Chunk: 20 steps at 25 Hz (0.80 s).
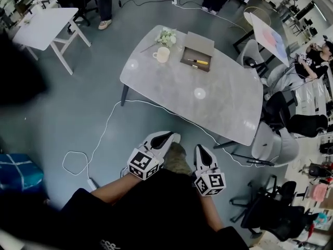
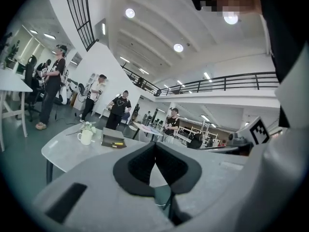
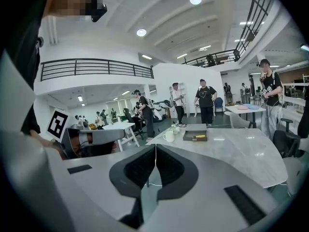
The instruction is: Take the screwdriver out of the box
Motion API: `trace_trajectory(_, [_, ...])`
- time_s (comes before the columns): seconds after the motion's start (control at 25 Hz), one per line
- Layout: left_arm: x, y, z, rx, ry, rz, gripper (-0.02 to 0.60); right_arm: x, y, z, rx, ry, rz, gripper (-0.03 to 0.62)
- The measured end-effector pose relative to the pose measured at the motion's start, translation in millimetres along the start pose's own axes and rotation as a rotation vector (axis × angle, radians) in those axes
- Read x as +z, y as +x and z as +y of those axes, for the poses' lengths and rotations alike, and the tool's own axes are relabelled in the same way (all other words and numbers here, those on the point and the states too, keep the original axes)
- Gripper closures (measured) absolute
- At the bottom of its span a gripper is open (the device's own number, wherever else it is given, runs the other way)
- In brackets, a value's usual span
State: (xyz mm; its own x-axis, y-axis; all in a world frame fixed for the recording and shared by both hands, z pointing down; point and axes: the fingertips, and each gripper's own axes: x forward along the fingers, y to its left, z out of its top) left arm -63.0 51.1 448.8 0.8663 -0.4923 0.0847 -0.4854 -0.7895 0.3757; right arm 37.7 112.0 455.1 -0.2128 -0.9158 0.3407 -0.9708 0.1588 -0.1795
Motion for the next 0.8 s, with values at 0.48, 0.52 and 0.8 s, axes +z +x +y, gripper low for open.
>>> trace_trajectory(0.48, [50.7, 110.2, 74.3, 0.083, -0.026, 0.0, 0.568, 47.6, 117.2, -87.5, 0.123, -0.054, 0.02, 0.582])
trace_trajectory(0.52, [55.6, 125.4, 79.5, 0.083, -0.027, 0.01, 0.566, 54.3, 126.6, -99.7, 0.127, -0.055, 0.024, 0.58])
trace_trajectory(0.8, [65.7, 231.4, 117.8, 0.079, 0.007, 0.065, 0.567, 94.5, 199.9, -192.2, 0.092, -0.058, -0.001, 0.582])
